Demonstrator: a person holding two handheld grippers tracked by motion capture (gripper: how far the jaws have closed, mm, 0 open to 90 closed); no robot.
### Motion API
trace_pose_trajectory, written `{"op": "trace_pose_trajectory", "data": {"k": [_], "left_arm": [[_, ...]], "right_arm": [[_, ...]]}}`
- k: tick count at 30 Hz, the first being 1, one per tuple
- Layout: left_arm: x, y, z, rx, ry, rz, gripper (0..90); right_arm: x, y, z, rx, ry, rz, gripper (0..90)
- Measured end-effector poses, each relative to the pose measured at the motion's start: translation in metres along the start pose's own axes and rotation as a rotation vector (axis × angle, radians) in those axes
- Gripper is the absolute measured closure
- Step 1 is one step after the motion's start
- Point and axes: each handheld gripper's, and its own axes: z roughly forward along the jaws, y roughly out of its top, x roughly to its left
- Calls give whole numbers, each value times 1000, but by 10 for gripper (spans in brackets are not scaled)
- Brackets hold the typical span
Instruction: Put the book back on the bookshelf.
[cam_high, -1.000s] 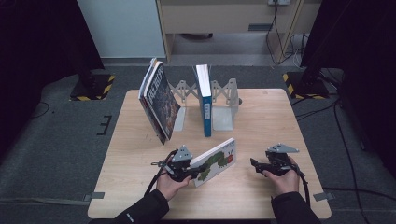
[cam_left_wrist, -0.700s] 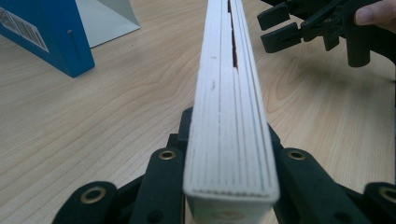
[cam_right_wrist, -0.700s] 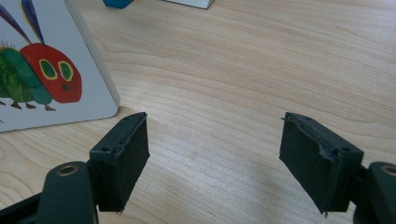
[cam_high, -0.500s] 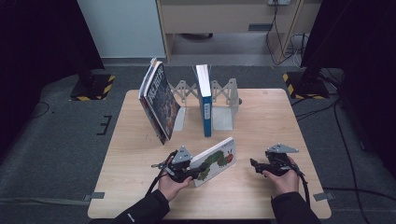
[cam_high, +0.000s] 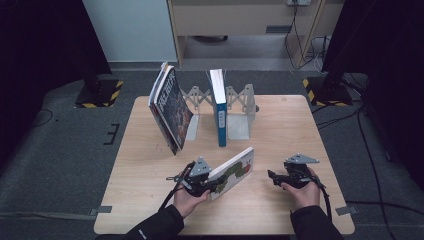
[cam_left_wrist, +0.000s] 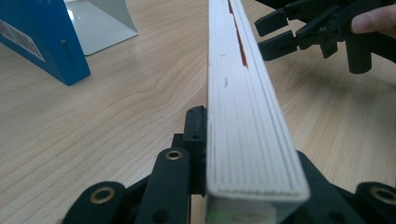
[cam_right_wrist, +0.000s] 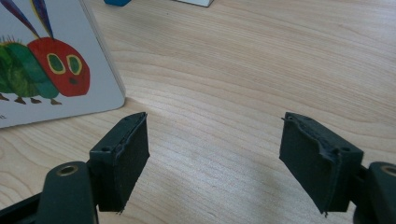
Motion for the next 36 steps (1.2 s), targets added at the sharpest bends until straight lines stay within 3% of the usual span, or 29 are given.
{"op": "trace_pose_trajectory", "data": {"k": [17, 27, 36], "left_arm": [[13, 21, -24, -56, 30, -59, 750], [22, 32, -30, -83, 53, -80, 750], [26, 46, -27, -113, 76, -95, 750]], "right_arm": [[-4, -4, 4, 51, -35, -16, 218], [-4, -9, 11, 133, -47, -30, 166], [-5, -14, 15, 114, -68, -48, 72]]}}
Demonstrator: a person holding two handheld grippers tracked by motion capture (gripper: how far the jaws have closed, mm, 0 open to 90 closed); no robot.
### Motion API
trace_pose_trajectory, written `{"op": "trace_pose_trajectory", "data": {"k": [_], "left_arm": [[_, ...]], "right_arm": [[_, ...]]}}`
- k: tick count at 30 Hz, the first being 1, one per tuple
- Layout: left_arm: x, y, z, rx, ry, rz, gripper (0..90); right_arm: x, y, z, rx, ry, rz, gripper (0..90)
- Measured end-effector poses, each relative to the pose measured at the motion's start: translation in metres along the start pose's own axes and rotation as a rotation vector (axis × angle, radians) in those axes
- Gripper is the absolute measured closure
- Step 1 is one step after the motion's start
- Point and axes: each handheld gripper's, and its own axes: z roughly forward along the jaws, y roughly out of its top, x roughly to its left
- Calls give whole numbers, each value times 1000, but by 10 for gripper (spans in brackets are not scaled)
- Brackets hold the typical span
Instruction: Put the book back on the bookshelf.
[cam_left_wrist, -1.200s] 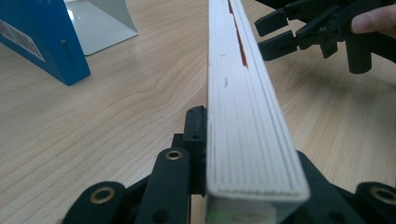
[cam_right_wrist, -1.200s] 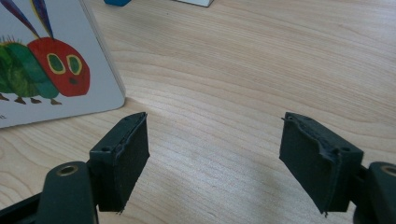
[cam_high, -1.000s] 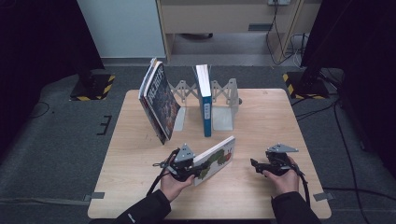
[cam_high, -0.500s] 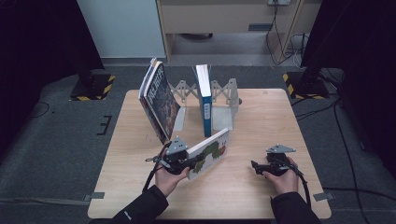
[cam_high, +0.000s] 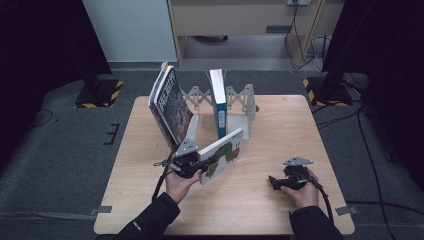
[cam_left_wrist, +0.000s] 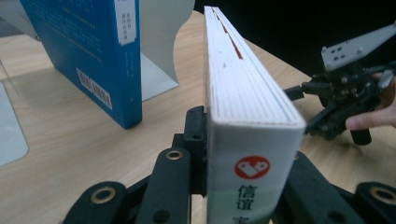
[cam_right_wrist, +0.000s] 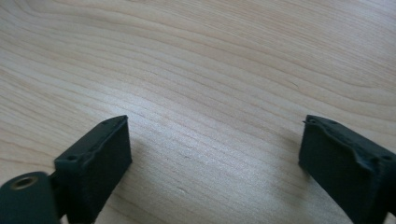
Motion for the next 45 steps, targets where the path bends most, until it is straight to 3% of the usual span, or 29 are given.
{"op": "trace_pose_trajectory", "data": {"k": [4, 10, 14, 24, 31, 35, 42, 45], "left_arm": [[-2, 7, 6, -18, 28, 5, 750], [-5, 16, 18, -40, 33, -4, 750], [-5, 19, 25, -72, 39, -35, 750], [-8, 22, 43, -105, 116, -47, 750], [-10, 24, 55, -123, 159, -18, 749], [-8, 25, 61, -137, 154, -59, 749], [-4, 30, 71, -147, 153, -77, 749], [-5, 32, 76, -148, 168, -64, 749]], "right_arm": [[-1, -1, 1, -9, -5, 2, 56], [-1, -5, 2, -44, -2, 4, 33], [-1, -5, 2, -43, -2, 6, 33], [-1, -5, 2, -43, -2, 5, 31], [-1, -5, 2, -43, -2, 6, 30], [-1, -5, 2, -42, -1, 3, 30], [-1, -5, 2, -43, -2, 6, 30], [-1, -5, 2, -42, -2, 5, 30]]}}
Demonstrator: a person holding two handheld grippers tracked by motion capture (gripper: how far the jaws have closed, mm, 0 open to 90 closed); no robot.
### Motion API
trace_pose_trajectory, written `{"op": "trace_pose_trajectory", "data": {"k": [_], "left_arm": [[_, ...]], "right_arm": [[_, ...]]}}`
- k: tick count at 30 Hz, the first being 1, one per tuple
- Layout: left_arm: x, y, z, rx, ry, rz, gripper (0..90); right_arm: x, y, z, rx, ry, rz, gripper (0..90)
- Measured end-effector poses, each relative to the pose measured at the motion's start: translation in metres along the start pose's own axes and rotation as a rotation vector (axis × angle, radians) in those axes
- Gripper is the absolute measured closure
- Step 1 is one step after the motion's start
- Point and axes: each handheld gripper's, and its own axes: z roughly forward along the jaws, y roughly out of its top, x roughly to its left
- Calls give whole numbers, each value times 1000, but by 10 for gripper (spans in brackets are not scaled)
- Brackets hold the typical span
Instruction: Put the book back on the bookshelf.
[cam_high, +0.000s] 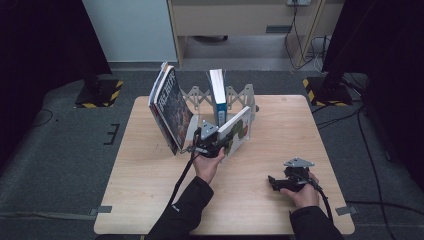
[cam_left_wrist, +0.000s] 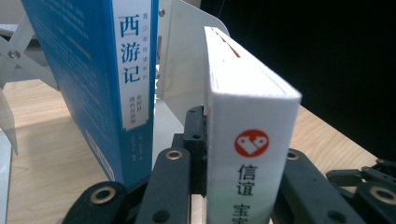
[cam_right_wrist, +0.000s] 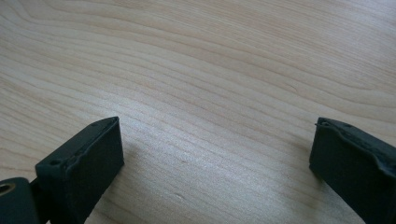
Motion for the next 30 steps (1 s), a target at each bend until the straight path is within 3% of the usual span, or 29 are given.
{"op": "trace_pose_trajectory", "data": {"k": [4, 15, 30], "left_arm": [[0, 1, 6, -18, -6, -24, 749], [-4, -3, 22, -31, 34, 11, 748], [-5, -15, 37, -19, 68, 4, 748]], "right_arm": [[0, 0, 0, 1, 1, -2, 30], [0, 0, 0, 1, 1, -2, 30], [0, 0, 0, 1, 1, -2, 30]]}}
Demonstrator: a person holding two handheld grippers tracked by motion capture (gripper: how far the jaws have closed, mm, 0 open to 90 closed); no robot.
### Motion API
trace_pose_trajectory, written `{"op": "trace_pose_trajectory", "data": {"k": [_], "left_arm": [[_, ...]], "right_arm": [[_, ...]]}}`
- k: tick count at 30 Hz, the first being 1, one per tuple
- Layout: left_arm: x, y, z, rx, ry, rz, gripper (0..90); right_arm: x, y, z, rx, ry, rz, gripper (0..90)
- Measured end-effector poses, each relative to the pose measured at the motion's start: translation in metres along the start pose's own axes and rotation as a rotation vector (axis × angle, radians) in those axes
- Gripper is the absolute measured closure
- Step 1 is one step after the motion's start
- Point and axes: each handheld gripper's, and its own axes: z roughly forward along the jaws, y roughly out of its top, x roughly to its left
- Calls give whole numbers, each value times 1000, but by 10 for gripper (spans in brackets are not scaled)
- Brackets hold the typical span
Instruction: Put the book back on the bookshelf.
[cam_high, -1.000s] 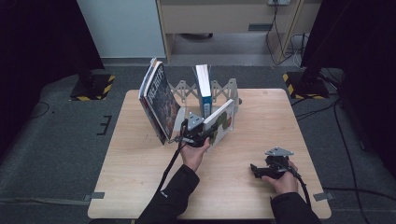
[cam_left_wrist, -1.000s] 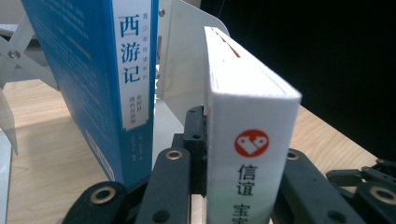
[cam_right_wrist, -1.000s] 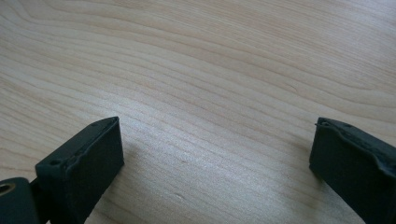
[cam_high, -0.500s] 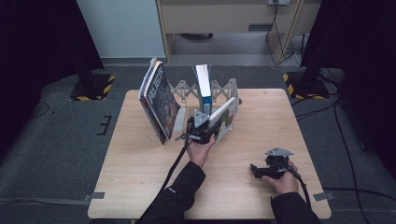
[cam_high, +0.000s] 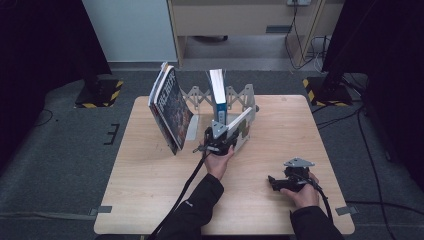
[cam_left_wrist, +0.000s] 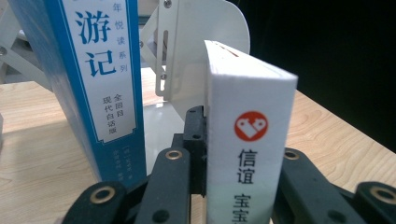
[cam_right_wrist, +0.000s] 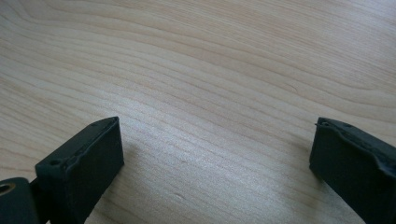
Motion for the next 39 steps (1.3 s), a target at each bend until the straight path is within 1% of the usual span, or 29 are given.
{"op": "trace_pose_trajectory", "data": {"k": [2, 5, 8, 12, 18, 21, 23, 24, 31, 33, 38, 39], "left_arm": [[0, -1, 2, 0, 7, -1, 748], [1, -2, 3, 0, 28, 8, 748], [2, -4, 5, -1, 38, 2, 748], [3, -7, 6, -3, 36, -4, 747], [0, -12, 4, 5, 41, 10, 743], [-2, -17, 1, 25, 46, 27, 741], [-3, -20, -1, 41, 41, 35, 741], [-3, -22, -2, 46, 44, 37, 741], [-4, -32, -8, 88, 34, 46, 739], [-4, -35, -9, 99, 33, 58, 738], [-4, -41, -12, 120, 23, 59, 736], [-4, -41, -12, 117, 22, 61, 736]], "right_arm": [[0, 0, 0, 0, 0, 1, 30], [0, 0, 0, 0, 0, 1, 30], [0, 0, 0, -1, -1, 3, 30], [0, 0, 0, 0, 0, 0, 30], [0, 0, 0, 0, 0, 0, 30], [0, 0, 0, -1, -1, 3, 30], [0, 0, 0, 0, 0, 0, 30], [0, 0, 0, 0, 0, 1, 30], [0, 0, 0, 0, 0, 0, 29], [0, 0, 0, 0, 0, 0, 30], [0, 0, 0, 0, 0, 0, 30], [0, 0, 0, 0, 0, 0, 30]]}}
